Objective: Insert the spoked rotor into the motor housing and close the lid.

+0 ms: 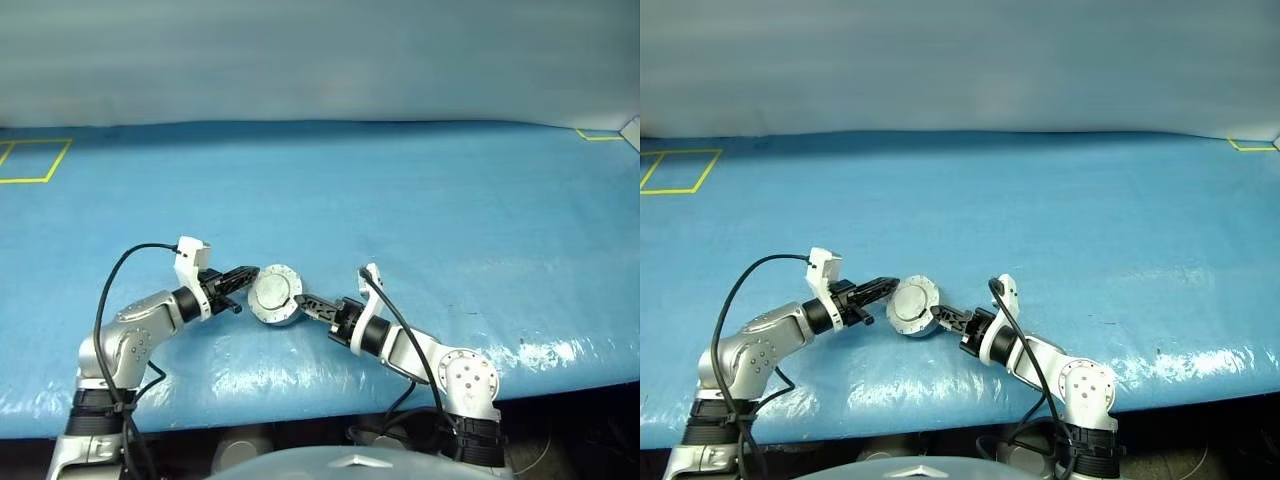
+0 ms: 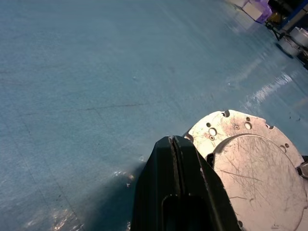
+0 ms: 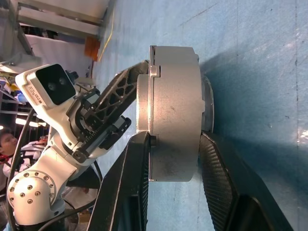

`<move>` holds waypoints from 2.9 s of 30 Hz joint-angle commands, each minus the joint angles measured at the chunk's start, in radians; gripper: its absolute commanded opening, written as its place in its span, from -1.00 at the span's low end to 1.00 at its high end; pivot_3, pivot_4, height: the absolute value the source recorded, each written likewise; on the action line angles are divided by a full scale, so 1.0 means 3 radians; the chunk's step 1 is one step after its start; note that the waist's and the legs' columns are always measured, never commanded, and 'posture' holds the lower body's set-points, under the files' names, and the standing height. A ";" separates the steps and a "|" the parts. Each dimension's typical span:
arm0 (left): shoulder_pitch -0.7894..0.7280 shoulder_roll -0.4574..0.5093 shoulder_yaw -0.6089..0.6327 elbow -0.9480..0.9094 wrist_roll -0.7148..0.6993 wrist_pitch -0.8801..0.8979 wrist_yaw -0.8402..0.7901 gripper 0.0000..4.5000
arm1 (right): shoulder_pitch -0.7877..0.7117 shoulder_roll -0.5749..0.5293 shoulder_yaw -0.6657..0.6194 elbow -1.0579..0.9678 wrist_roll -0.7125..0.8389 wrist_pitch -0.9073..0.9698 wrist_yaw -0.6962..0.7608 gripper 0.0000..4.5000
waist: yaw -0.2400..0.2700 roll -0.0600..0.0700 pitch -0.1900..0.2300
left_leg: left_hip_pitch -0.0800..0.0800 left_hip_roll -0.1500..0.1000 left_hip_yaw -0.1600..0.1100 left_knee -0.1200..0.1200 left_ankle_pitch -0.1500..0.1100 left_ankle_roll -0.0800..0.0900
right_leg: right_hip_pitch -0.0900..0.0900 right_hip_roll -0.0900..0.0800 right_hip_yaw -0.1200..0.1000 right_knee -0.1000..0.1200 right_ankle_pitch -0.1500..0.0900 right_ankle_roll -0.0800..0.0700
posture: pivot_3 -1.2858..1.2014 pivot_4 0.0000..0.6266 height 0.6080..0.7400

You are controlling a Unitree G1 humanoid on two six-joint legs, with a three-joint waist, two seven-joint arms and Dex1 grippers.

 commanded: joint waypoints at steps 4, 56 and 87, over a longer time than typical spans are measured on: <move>0.0009 -0.0263 0.0604 -0.0351 -0.0567 0.0072 0.0401 -1.00 | 0.0095 0.0162 -0.0010 0.0088 0.0260 -0.0033 -0.0296 -0.47 | 0.0001 -0.0001 0.0000 | -0.0001 0.0000 0.0000 0.0000 0.0000 0.0000 | 0.0000 -0.0001 0.0000 0.0000 0.0000 0.0000 | 0.03 -0.52 1.00; 0.1476 -0.1422 0.0377 -0.0780 -0.3361 -0.0410 0.1626 1.00 | -0.0435 0.0134 0.0332 0.0066 0.1819 -0.1342 -0.0837 -0.47 | 0.0010 0.0008 0.0016 | -0.0051 -0.0007 -0.0010 0.0020 -0.0008 0.0013 | -0.0010 0.0004 -0.0004 -0.0041 0.0011 0.0012 | 0.03 -0.52 1.00; 0.1094 -0.1555 0.0181 -0.0561 -0.3452 -0.0426 0.1457 0.92 | -0.0280 -0.0087 0.0788 -0.0125 0.2039 -0.1316 -0.0950 -0.47 | 0.0011 0.0008 0.0015 | -0.0049 -0.0007 -0.0010 0.0027 -0.0007 0.0014 | -0.0006 0.0007 -0.0002 -0.0039 0.0020 0.0004 | 0.03 -0.52 1.00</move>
